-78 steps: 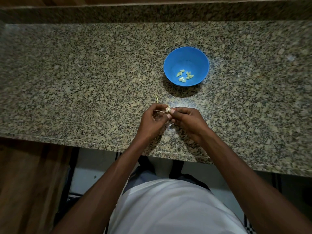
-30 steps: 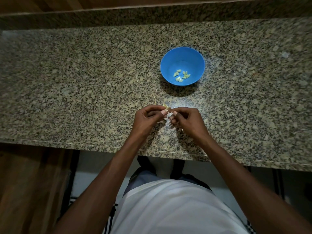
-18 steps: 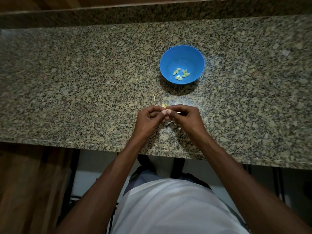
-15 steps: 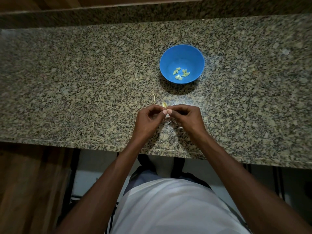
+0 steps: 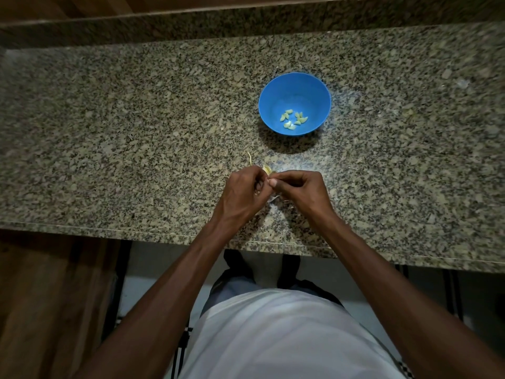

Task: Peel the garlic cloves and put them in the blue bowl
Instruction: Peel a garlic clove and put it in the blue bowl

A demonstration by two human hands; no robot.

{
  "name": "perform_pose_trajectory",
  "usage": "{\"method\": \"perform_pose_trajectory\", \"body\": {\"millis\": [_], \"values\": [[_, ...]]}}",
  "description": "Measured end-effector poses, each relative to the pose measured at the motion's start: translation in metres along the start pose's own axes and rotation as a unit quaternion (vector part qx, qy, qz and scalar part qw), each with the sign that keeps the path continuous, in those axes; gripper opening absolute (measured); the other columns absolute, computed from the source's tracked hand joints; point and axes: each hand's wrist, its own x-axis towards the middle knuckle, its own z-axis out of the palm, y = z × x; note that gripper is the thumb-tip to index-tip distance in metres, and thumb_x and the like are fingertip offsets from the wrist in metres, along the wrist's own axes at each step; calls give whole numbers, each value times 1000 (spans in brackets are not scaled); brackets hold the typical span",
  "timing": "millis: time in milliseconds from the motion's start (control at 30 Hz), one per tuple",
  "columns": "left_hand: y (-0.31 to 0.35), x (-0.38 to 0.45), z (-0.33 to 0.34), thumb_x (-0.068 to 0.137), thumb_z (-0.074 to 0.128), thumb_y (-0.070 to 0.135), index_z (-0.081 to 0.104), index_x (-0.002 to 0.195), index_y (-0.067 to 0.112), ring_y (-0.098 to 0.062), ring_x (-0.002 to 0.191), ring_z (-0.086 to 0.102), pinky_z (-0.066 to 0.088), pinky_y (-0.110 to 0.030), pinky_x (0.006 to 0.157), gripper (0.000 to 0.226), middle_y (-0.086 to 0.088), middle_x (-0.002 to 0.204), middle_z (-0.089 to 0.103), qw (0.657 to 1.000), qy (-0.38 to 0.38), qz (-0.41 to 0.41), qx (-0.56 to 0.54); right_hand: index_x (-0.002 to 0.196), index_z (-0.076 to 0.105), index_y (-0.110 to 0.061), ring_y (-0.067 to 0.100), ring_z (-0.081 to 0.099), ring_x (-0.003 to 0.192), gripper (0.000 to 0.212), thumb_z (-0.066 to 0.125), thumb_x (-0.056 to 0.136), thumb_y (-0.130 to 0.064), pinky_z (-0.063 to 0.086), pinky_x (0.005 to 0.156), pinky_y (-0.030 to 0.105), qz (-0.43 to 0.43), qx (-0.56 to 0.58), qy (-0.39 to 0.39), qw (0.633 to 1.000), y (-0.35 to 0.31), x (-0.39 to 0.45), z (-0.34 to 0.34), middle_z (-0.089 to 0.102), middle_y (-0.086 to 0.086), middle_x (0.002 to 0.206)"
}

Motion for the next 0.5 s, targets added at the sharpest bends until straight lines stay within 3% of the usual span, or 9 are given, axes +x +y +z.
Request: {"method": "perform_pose_trajectory", "body": {"millis": [100,267,400,500], "values": [[0,1,0,97,71,28,65,88,10,-9,64,61,53,-32,59,21,1,73,64,1000,3,-9,1,104,83,-9,15,78,93,17,83,88,-14,57,73,21,2,-2,6,1000,2,-1,2,82,1,97],[-1,2,1,95,73,25,66,89,11,-9,62,62,54,-28,58,17,1,72,65,999,-27,-32,-18,108,83,-12,19,78,98,17,81,91,-16,63,79,37,14,-14,6,1000,8,-2,2,81,1,104],[-1,4,0,91,78,31,68,88,15,2,61,61,47,-14,54,19,8,73,67,993,-29,-94,-63,108,82,-13,19,78,97,15,78,94,-16,64,81,41,15,-23,-4,1000,5,0,1,81,0,103],[1,2,0,92,77,33,70,90,13,3,66,63,49,-15,61,22,4,78,72,979,-44,-147,-136,110,81,-10,22,77,93,15,74,97,-11,65,81,44,18,-26,-14,999,1,1,0,81,5,99]]}}
